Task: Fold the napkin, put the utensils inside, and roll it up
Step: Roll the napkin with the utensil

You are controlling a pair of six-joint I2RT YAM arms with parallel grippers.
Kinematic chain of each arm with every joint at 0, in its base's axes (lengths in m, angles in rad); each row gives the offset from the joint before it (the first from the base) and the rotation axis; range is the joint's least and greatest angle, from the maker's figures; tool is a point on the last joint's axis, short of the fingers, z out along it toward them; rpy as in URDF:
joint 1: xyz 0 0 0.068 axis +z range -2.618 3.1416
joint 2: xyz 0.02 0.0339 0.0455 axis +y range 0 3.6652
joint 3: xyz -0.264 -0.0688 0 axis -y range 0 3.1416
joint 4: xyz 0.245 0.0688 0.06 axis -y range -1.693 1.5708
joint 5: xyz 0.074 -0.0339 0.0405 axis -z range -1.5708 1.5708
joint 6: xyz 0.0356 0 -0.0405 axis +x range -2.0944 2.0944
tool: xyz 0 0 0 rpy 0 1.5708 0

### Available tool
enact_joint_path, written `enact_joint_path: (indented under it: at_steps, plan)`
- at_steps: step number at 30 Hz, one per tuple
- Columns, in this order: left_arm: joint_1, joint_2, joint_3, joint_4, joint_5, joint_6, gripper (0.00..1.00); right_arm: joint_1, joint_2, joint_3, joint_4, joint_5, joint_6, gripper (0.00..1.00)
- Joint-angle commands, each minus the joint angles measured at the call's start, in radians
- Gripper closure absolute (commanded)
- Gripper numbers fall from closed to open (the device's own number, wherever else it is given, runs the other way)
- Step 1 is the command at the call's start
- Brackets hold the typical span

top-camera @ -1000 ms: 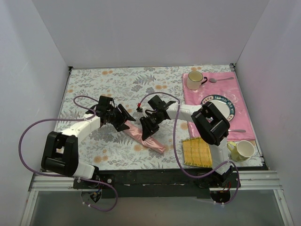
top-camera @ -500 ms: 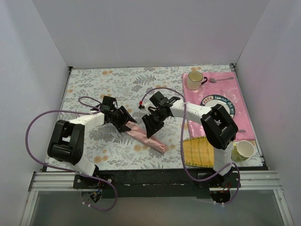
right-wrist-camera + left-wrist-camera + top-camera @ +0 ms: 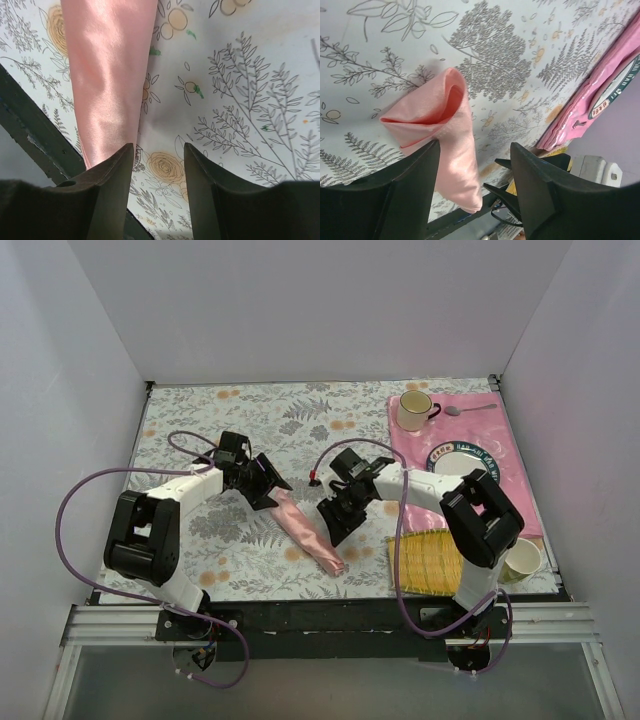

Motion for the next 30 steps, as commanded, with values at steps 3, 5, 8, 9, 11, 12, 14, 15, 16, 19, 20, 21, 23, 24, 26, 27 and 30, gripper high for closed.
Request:
enact_joint_path:
  at_steps: [3,5,8,9,11,12,14,15,16,19,20,21,23,24,26,27,30]
  plan:
    - [-0.002,-0.067,0.097,-0.073,-0.031,-0.001,0.4,0.015,-0.09,0.112,-0.019,0.021,0.026,0.45]
    - [0.0,-0.076,0.094,-0.059,-0.01,-0.025,0.4,0.029,-0.09,0.101,0.002,-0.001,0.063,0.45]
    - [0.0,-0.06,0.056,-0.003,0.037,-0.065,0.4,0.07,-0.077,0.08,0.018,0.022,0.088,0.44]
    - [-0.002,-0.055,0.044,0.007,0.044,-0.078,0.4,0.093,-0.076,0.066,0.021,0.036,0.093,0.45]
    - [-0.002,-0.044,0.011,0.031,0.053,-0.09,0.4,0.115,-0.083,0.044,0.038,0.071,0.102,0.44]
    - [-0.002,-0.035,0.002,0.045,0.048,-0.094,0.4,0.128,-0.087,0.029,0.048,0.086,0.109,0.43]
    - [0.0,-0.026,-0.019,0.051,0.036,-0.087,0.4,0.136,-0.086,-0.017,0.067,0.113,0.114,0.43]
    - [-0.002,-0.017,-0.026,0.051,0.024,-0.078,0.4,0.141,-0.087,-0.028,0.07,0.126,0.117,0.43]
    - [0.0,-0.011,-0.029,0.051,0.022,-0.07,0.4,0.142,-0.089,-0.058,0.076,0.14,0.119,0.43]
    - [0.0,0.014,-0.03,0.041,-0.005,-0.041,0.41,0.148,-0.104,-0.106,0.099,0.203,0.119,0.43]
    - [0.0,0.02,-0.026,0.027,-0.014,-0.032,0.41,0.148,-0.101,-0.111,0.099,0.223,0.114,0.43]
    - [-0.002,0.026,-0.007,0.018,-0.024,-0.026,0.41,0.152,-0.098,-0.114,0.096,0.234,0.108,0.43]
    - [-0.002,0.032,0.026,-0.02,-0.044,-0.018,0.41,0.155,-0.09,-0.1,0.084,0.266,0.091,0.44]
    - [-0.002,0.029,0.048,-0.039,-0.053,-0.018,0.41,0.161,-0.093,-0.089,0.061,0.275,0.085,0.44]
    - [-0.002,0.025,0.131,-0.112,-0.08,-0.021,0.39,0.168,-0.116,-0.047,0.041,0.291,0.077,0.44]
    - [-0.002,0.023,0.167,-0.14,-0.09,-0.022,0.39,0.17,-0.125,-0.031,0.024,0.294,0.074,0.43]
    - [-0.002,0.022,0.292,-0.286,-0.157,-0.056,0.32,0.193,-0.155,0.049,-0.017,0.343,0.073,0.43]
